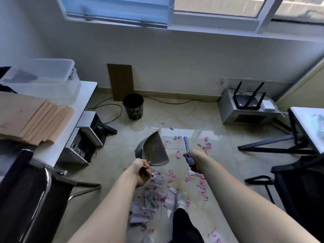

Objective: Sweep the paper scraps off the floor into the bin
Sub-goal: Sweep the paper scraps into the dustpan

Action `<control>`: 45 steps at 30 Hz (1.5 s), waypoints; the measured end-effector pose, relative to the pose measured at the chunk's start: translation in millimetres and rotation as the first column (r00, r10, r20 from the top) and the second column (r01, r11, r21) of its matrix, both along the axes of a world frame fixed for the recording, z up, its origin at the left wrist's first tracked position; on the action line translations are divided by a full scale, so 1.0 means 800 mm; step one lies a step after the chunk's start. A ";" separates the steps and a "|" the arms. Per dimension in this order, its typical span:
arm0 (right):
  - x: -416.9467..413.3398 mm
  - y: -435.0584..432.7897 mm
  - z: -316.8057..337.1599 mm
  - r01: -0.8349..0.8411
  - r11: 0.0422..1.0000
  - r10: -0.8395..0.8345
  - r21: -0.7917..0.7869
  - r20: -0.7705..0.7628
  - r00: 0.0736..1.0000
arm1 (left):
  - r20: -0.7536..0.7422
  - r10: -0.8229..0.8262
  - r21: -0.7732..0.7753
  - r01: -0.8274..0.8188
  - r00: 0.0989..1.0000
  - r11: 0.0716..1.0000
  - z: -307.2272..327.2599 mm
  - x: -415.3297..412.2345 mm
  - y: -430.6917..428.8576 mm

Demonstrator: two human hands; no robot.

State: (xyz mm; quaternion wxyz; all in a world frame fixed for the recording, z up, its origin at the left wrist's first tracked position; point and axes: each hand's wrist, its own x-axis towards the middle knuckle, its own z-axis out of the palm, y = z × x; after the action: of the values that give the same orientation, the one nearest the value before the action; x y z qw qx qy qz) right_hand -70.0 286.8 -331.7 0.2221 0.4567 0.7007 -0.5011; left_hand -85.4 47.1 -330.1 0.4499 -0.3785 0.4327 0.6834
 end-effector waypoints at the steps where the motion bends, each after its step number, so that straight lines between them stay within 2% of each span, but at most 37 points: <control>1: 0.018 -0.008 0.005 0.015 1.000 -0.015 -0.006 0.038 0.999 | 0.007 -0.002 0.003 0.002 1.000 1.000 -0.001 0.013 -0.007; 8: 0.116 -0.028 -0.004 0.034 0.999 -0.033 -0.010 0.069 0.997 | 0.050 -0.028 0.043 0.025 0.998 0.999 -0.008 0.084 -0.032; 13: 0.171 -0.030 -0.012 -0.016 0.999 0.018 -0.030 0.065 0.998 | 0.065 -0.031 0.051 0.028 0.997 0.998 -0.010 0.135 -0.034; 16: 0.195 -0.025 -0.015 -0.015 0.999 0.020 -0.043 0.106 0.994 | 0.071 -0.035 0.028 0.033 0.997 0.999 -0.004 0.158 -0.032; 20: 0.237 -0.003 -0.017 -0.061 0.995 0.067 -0.081 0.068 0.995 | 0.049 -0.039 0.003 0.039 0.998 0.999 0.002 0.195 -0.016; 24: 0.293 0.028 -0.031 0.014 0.993 -0.008 -0.119 0.050 0.999 | 0.041 -0.049 -0.030 0.050 0.998 0.998 0.000 0.245 0.007; 29: 0.362 0.051 -0.044 -0.015 0.991 0.025 -0.135 0.074 0.997 | 0.044 -0.027 -0.080 0.030 0.999 0.996 -0.002 0.303 0.027; 37: 0.432 0.075 -0.047 0.187 0.945 -0.158 -0.267 0.127 0.979 | 0.119 -0.008 -0.105 0.020 0.993 0.994 -0.021 0.358 0.038; 39: 0.442 0.075 -0.060 0.233 0.935 -0.202 -0.268 0.136 0.970 | 0.135 -0.011 -0.118 0.027 0.991 0.993 -0.031 0.370 0.038; 45: 0.475 0.071 -0.075 0.219 0.950 -0.189 -0.223 0.146 0.971 | 0.143 -0.043 -0.154 0.065 0.989 0.986 -0.053 0.397 0.039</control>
State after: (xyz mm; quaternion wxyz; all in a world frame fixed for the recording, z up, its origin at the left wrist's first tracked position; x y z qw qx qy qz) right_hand 310.0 343.5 -391.7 0.2646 0.5268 0.5697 -0.5726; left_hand 231.9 77.9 -372.4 0.4661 -0.4480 0.4632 0.6062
